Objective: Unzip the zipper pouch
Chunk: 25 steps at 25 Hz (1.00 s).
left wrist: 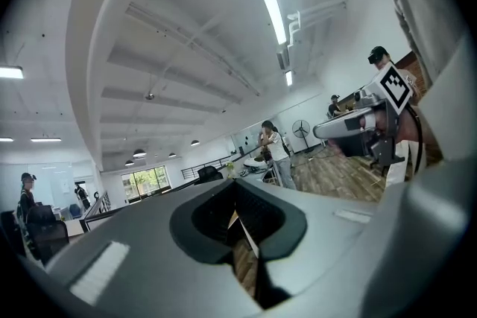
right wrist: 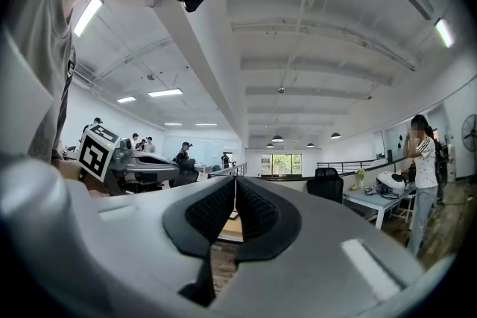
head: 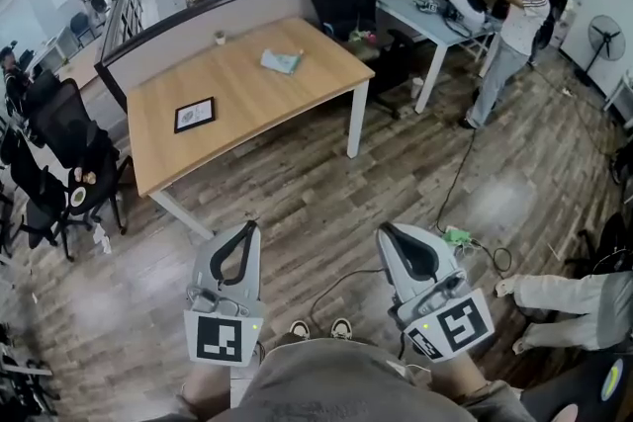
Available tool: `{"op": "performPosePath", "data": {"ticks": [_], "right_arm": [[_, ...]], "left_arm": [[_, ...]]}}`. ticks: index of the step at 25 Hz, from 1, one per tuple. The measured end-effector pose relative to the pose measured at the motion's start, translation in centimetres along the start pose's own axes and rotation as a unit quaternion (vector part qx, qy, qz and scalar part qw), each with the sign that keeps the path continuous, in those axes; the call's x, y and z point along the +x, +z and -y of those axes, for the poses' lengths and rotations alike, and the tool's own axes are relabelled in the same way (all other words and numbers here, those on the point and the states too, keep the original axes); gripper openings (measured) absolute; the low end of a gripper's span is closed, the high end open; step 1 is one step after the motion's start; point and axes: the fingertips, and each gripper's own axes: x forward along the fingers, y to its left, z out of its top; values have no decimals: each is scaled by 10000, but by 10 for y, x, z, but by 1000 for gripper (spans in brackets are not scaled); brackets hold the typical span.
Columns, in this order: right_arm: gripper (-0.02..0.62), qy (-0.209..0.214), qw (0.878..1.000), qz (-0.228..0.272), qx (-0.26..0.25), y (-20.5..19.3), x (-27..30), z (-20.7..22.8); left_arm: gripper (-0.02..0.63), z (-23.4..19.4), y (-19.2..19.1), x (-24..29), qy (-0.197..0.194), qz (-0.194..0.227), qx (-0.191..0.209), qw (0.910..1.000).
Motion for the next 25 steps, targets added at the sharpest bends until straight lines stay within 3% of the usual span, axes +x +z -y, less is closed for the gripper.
{"op": "performPosePath", "data": {"ticks": [10,12,15,18,25], "right_arm": [[18,-266,9993,230,89,-2,-23,34],[44,-435,9985,314,129,0,-29,44],[186,-533,9979,346,79,0,-30,55],[212,-523,9982,278,11,-5,-25,60],[212,-494,9986,165,8,-20,10,82]], "left_arm": [[7,18,10,-1,300,98,2,9995],[54,22,11,2,346,58,-65,9994],[168,23,7,8,402,-16,-136,9991],[245,22,3,16,369,-7,-231,9991],[247,0,-7,51,434,44,-214,9988]]}}
